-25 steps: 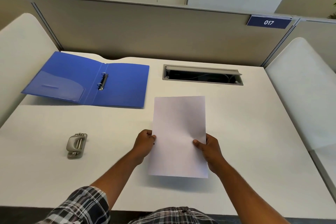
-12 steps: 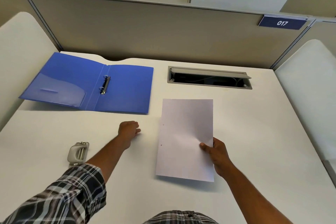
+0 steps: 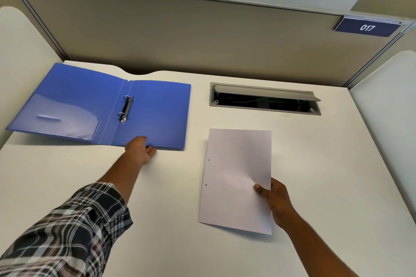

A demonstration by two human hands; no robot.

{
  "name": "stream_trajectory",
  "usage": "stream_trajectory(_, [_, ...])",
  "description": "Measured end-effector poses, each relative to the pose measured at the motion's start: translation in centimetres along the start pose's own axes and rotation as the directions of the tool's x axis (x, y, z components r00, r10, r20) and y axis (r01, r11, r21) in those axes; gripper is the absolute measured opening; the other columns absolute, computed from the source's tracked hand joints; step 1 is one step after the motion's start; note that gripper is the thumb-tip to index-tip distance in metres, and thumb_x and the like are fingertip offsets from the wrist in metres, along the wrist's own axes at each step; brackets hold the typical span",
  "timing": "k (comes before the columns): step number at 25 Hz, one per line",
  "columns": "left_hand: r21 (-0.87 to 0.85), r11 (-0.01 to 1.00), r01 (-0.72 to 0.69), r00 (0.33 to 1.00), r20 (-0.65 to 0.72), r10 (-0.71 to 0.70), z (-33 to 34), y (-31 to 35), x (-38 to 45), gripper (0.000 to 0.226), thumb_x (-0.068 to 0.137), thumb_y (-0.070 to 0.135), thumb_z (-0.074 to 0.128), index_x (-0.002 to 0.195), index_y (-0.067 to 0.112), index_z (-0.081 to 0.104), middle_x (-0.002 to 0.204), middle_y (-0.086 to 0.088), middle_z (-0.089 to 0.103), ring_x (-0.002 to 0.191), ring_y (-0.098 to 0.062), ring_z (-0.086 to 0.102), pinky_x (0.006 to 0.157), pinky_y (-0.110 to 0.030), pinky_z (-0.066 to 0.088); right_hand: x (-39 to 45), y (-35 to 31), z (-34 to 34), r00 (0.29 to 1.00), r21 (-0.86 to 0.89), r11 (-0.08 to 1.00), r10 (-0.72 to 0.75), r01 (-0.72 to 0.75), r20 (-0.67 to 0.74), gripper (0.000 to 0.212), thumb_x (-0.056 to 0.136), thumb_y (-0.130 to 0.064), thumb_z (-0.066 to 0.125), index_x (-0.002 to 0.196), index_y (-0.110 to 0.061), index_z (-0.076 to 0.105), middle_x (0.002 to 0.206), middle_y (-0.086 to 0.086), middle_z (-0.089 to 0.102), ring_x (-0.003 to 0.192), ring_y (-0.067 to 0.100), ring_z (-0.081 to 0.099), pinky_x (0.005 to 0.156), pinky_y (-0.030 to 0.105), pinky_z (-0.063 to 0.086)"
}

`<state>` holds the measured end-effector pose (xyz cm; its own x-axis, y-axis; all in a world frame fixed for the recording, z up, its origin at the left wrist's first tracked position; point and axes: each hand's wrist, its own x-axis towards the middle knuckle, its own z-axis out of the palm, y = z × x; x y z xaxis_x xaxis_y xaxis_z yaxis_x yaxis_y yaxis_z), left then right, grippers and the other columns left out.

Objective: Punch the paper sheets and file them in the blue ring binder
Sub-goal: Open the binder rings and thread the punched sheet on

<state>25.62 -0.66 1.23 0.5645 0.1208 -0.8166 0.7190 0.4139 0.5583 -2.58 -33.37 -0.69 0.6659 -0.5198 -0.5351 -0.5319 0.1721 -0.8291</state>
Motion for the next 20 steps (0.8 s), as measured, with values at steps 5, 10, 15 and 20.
stream_trajectory(5, [-0.048,0.998,0.043,0.999,0.002,-0.043,-0.1,0.1,1.3,0.04,0.099,0.007,0.055,0.138,0.005,0.049,0.135,-0.013,0.06,0.12,-0.027,0.061,0.093,-0.04,0.054,1.7,-0.7,-0.6,0.999,-0.011,1.0,0.021,-0.022,-0.025,0.02,0.09,-0.009,0.075,0.109,-0.015,0.075,0.103,0.008,0.08,0.095,0.038,0.074,0.089,0.053,0.061])
stream_trajectory(10, [-0.064,0.997,0.044,0.999,0.026,-0.042,0.6,-1.8,0.4,0.041,0.096,-0.001,0.056,0.136,0.0,0.05,0.128,-0.017,0.062,0.105,-0.028,0.064,0.09,-0.041,0.056,2.2,-1.0,-0.9,1.0,-0.002,1.0,0.005,-0.005,-0.017,0.027,0.09,-0.01,0.076,0.117,-0.011,0.072,0.109,0.012,0.078,0.099,0.042,0.073,0.094,0.059,0.058])
stream_trajectory(15, [-0.075,0.997,0.021,0.994,0.109,-0.013,1.0,-5.4,-2.5,0.037,0.096,-0.004,0.054,0.133,-0.002,0.05,0.103,-0.013,0.065,0.094,-0.026,0.065,0.087,-0.041,0.053,0.7,-0.7,-1.6,1.0,0.077,0.997,-0.018,0.016,0.025,0.028,0.09,-0.011,0.075,0.118,-0.013,0.072,0.109,0.01,0.079,0.098,0.041,0.074,0.091,0.054,0.06])
stream_trajectory(20, [-0.128,0.991,0.025,0.987,0.162,-0.004,0.8,-10.3,-6.3,0.036,0.096,-0.006,0.052,0.132,-0.002,0.051,0.107,-0.013,0.063,0.086,-0.024,0.064,0.091,-0.044,0.051,-2.0,0.2,-3.7,0.993,0.19,0.982,-0.043,0.022,0.106,0.033,0.084,-0.014,0.078,0.117,-0.012,0.072,0.111,0.011,0.079,0.098,0.037,0.075,0.086,0.047,0.06])
